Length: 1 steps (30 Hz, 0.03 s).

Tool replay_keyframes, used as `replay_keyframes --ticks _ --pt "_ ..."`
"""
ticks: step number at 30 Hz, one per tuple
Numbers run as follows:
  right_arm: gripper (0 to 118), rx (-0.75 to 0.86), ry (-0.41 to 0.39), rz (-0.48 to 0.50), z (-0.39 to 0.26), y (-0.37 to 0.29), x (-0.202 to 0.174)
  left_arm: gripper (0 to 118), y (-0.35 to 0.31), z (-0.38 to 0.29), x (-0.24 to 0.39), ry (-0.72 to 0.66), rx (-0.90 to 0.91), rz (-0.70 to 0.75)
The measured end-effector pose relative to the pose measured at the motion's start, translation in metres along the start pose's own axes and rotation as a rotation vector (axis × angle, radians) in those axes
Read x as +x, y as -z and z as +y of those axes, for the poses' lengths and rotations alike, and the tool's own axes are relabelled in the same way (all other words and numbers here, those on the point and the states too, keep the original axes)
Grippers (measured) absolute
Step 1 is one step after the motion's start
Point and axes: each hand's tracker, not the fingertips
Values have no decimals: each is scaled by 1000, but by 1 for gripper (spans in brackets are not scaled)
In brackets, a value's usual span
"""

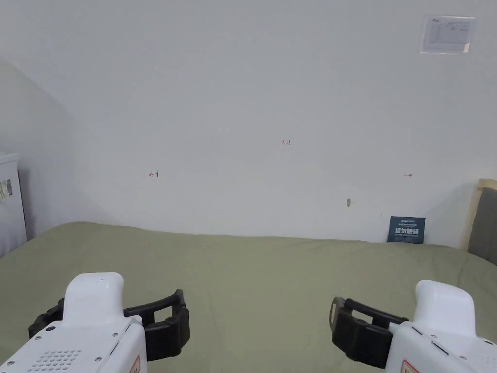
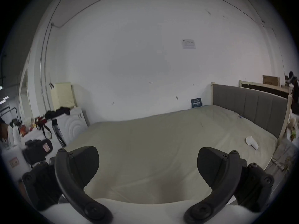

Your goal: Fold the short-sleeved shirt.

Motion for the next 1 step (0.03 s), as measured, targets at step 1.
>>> replay_keyframes --ticks 1 --pt "118 28 -17 -30 0 0 -1 117 0 0 0 4 2 1"
